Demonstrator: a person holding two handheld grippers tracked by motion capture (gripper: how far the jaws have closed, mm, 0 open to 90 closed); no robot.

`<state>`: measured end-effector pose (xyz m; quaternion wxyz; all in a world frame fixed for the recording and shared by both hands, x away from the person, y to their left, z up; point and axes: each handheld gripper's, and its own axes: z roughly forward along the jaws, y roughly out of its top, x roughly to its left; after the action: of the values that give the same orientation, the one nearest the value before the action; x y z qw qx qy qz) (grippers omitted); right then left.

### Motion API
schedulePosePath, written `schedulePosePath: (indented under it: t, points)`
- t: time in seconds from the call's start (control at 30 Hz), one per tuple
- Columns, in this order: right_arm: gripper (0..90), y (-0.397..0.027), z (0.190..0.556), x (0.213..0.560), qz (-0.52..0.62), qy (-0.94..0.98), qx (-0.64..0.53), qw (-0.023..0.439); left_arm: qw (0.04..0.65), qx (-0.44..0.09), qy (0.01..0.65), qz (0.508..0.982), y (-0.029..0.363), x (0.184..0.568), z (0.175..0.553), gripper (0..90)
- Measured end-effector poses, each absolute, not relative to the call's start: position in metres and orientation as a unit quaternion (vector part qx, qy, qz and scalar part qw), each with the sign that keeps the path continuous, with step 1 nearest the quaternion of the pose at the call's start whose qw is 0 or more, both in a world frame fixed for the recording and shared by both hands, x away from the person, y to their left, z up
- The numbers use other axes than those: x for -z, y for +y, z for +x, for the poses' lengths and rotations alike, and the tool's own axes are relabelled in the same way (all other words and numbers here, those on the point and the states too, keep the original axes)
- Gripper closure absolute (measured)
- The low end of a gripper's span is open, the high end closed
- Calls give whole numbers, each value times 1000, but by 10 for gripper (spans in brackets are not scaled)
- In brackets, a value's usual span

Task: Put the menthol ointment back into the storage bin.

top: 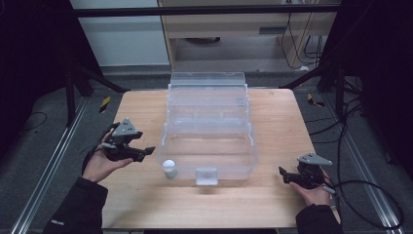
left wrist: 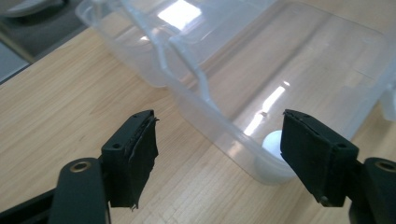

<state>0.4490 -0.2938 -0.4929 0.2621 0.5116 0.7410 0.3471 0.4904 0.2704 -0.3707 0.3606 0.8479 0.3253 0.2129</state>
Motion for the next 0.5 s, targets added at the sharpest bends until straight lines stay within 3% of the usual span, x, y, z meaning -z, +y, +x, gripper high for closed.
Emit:
schedulePosePath:
  t: [0.13, 0.3, 0.5]
  points:
    - [166, -295, 449, 493, 511, 740, -348, 266, 361, -251, 381, 813, 285, 396, 478, 245]
    - [166, -295, 448, 493, 514, 738, -350, 262, 375, -258, 448, 769, 297, 419, 471, 246]
    - [162, -295, 446, 491, 520, 731, -358, 258, 350, -283, 510, 733, 310, 451, 469, 242]
